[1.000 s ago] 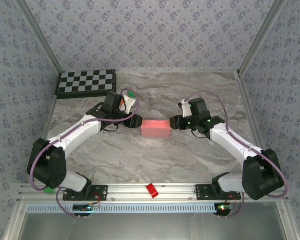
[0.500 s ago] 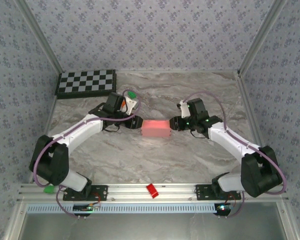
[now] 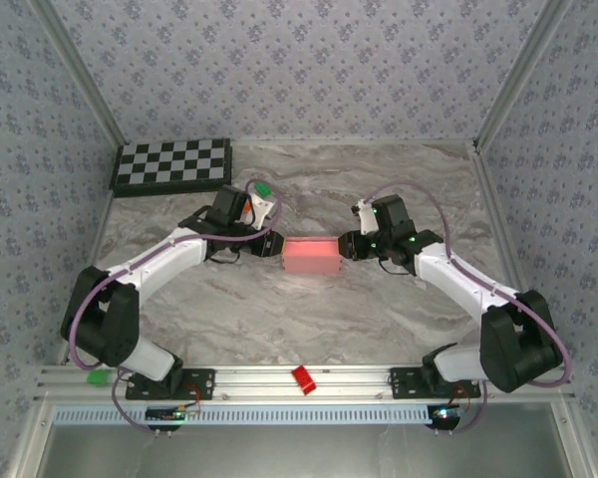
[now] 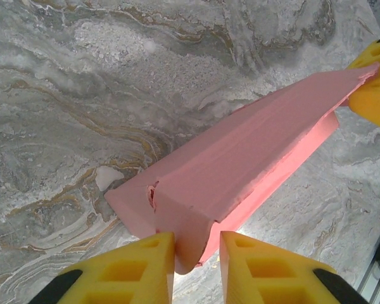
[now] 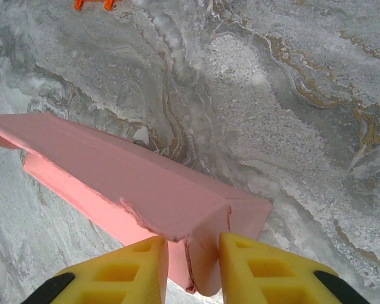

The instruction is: Fold the paper box

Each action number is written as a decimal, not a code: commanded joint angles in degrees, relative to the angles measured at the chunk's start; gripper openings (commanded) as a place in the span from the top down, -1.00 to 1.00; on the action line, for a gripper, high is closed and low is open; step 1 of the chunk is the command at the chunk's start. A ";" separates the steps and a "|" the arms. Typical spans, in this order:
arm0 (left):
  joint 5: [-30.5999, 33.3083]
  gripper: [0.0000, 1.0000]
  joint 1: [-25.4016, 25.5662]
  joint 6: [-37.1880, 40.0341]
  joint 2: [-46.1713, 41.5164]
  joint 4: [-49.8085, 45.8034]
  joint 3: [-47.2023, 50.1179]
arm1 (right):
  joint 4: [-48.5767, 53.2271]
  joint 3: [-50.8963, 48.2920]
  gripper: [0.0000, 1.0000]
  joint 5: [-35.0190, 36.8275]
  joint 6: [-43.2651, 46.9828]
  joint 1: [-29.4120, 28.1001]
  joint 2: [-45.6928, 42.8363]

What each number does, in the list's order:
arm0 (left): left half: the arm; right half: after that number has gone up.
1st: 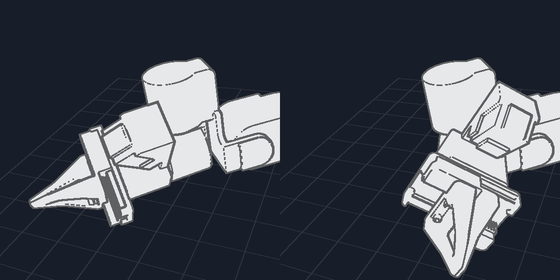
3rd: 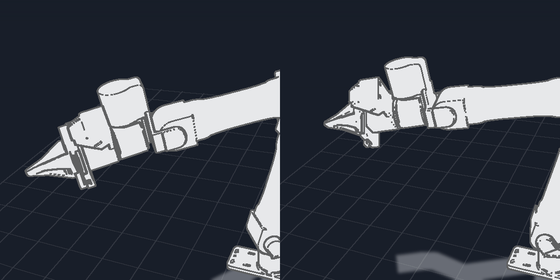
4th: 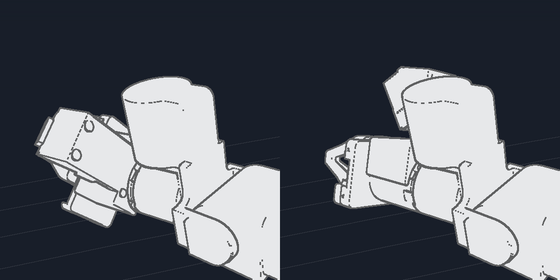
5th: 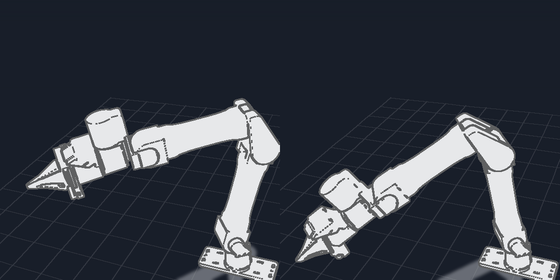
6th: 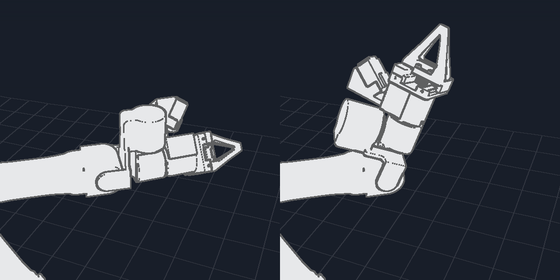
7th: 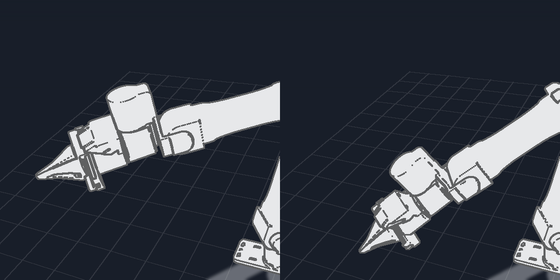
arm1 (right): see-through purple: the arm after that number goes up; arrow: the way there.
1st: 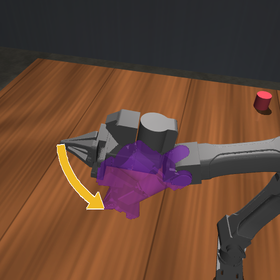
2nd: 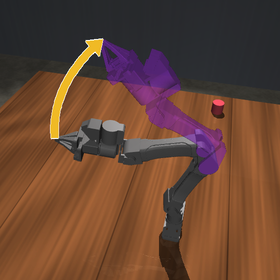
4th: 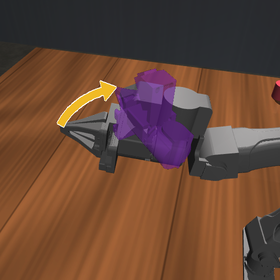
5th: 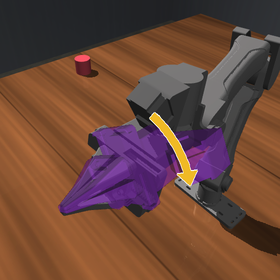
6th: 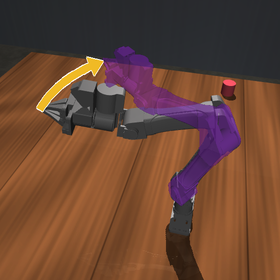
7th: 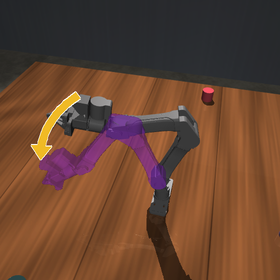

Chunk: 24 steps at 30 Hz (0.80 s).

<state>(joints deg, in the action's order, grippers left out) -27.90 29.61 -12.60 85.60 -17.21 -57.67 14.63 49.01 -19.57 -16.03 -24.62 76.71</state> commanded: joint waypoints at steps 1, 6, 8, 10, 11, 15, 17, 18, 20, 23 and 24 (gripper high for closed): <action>-1.66 0.54 -0.09 -0.36 0.12 1.22 0.02 | -0.04 2.01 0.44 -0.60 -0.58 -0.47 0.35; -1.39 0.58 -0.10 -0.32 0.18 1.00 -0.25 | 0.30 2.30 0.46 -0.55 -0.47 -0.60 0.30; -1.43 0.60 -0.09 -0.48 0.18 0.95 -0.28 | 0.31 2.45 0.46 -0.47 -0.37 -0.54 0.46; -1.31 0.61 -0.15 -0.59 0.30 1.02 -0.27 | 0.46 2.57 0.46 -0.55 -0.23 -0.66 0.68; -1.35 0.62 -0.12 -0.58 0.27 0.98 -0.42 | 0.49 2.68 0.46 -0.55 -0.31 -0.69 0.72; -1.28 0.63 -0.15 -0.76 0.31 1.00 -0.51 | 0.59 2.93 0.49 -0.55 -0.27 -0.78 0.90; -1.34 0.63 -0.13 -0.76 0.39 1.00 -0.59 | 0.61 3.11 0.50 -0.64 -0.31 -0.80 0.99; -1.41 0.63 -0.12 -0.77 0.40 1.00 -0.60 | 0.63 3.15 0.50 -0.62 -0.30 -0.83 1.07; -1.39 0.63 -0.16 -0.76 0.43 0.99 -0.60 | 0.68 3.24 0.51 -0.73 -0.26 -0.86 1.24; -1.41 0.63 -0.08 -0.76 0.51 1.00 -0.58 | 0.74 3.21 0.52 -0.82 -0.29 -0.87 1.63; -1.40 0.63 -0.15 -0.76 0.53 1.00 -0.60 | 0.74 3.29 0.52 -0.82 -0.25 -0.95 1.77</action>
<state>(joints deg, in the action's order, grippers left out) -27.88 29.61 -13.17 85.62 -16.82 -57.67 14.83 50.22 -19.55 -16.03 -24.91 77.60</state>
